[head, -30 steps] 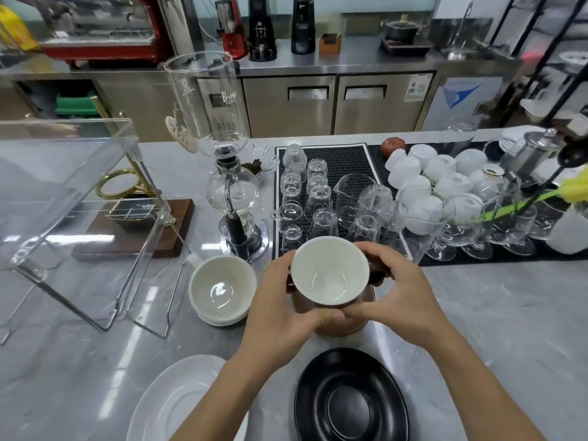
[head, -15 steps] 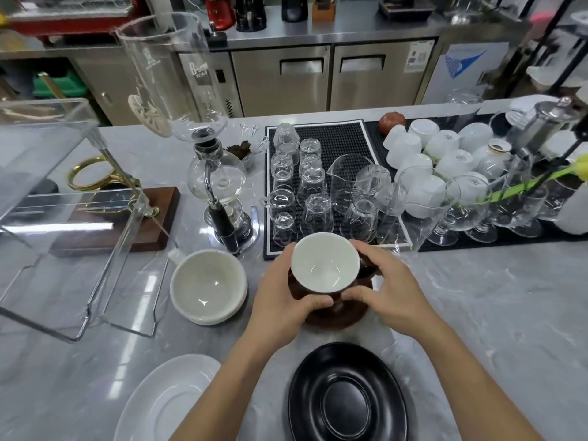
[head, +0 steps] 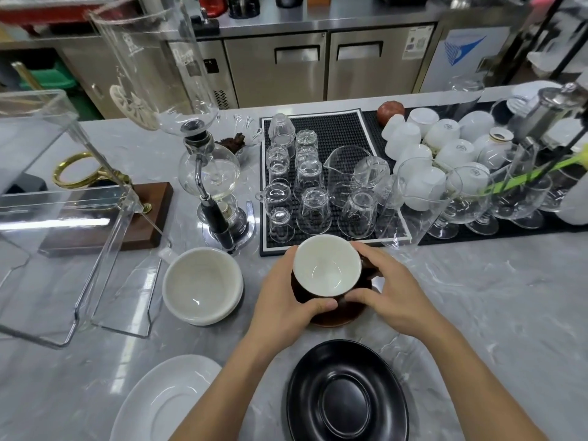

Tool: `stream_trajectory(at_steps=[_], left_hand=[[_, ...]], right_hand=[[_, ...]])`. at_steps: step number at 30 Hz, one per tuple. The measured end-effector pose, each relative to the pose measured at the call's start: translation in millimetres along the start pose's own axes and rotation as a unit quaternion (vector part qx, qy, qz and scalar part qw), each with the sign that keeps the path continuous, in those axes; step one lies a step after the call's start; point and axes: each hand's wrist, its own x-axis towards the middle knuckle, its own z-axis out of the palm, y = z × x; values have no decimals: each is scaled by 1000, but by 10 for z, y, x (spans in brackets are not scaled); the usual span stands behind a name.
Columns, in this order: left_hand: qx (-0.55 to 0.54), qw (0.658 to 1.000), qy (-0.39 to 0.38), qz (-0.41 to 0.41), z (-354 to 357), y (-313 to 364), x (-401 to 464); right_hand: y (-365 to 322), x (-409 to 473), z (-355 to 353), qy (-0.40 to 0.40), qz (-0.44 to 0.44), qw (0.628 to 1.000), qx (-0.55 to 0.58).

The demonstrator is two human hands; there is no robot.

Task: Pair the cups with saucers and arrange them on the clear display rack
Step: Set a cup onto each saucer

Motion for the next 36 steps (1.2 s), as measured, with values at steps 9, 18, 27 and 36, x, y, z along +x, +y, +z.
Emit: stream_trajectory(at_steps=[9, 18, 27, 36], left_hand=[[9, 1000, 13, -8, 14, -1, -42], [10, 999, 6, -30, 7, 21, -54], [6, 999, 4, -41, 12, 38, -72], [3, 999, 23, -23, -5, 73, -151]], right_hand=[[-21, -28, 1, -6, 12, 1000, 4], [-30, -53, -2, -9, 12, 1000, -2], [-62, -74, -5, -7, 27, 1000, -12], [-174, -149, -83, 13, 62, 996, -59]])
